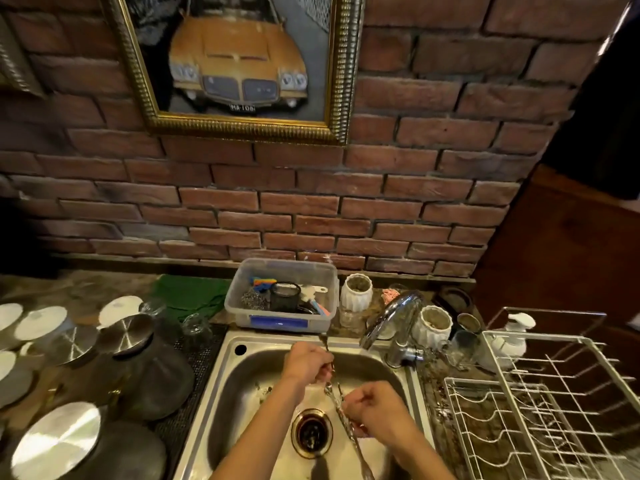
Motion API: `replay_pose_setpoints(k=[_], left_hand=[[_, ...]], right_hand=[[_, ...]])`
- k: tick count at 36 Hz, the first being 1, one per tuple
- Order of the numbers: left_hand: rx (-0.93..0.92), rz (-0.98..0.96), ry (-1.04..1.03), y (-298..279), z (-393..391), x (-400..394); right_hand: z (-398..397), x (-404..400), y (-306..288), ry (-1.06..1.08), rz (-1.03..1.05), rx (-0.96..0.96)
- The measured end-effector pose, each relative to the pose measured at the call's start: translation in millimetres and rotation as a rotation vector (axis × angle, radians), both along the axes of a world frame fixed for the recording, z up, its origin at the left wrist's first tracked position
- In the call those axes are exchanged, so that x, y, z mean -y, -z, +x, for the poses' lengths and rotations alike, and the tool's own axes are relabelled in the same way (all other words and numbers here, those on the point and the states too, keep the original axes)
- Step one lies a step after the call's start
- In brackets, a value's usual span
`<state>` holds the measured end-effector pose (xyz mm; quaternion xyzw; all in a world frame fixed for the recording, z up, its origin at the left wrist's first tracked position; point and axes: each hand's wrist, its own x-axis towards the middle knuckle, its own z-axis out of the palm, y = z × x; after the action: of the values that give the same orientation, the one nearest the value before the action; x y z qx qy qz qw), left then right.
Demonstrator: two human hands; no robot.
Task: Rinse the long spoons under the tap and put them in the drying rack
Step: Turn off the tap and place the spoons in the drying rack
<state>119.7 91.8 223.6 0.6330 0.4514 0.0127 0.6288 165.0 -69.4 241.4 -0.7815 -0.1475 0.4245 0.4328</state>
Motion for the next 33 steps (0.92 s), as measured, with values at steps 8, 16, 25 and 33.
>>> replay_pose_setpoints(k=[8, 16, 25, 33], left_hand=[[0.063, 0.031, 0.011, -56, -2, 3], [0.124, 0.149, 0.074, -102, -1, 19], [0.222, 0.148, 0.209, -144, 29, 81], [0.243, 0.105, 0.297, -145, 65, 142]], right_hand=[[-9, 9, -62, 0.019, 0.121, 0.007], [-15, 29, -103, 0.027, 0.175, 0.08], [8, 88, -136, 0.04, 0.116, 0.179], [21, 154, -151, 0.106, 0.117, 0.218]])
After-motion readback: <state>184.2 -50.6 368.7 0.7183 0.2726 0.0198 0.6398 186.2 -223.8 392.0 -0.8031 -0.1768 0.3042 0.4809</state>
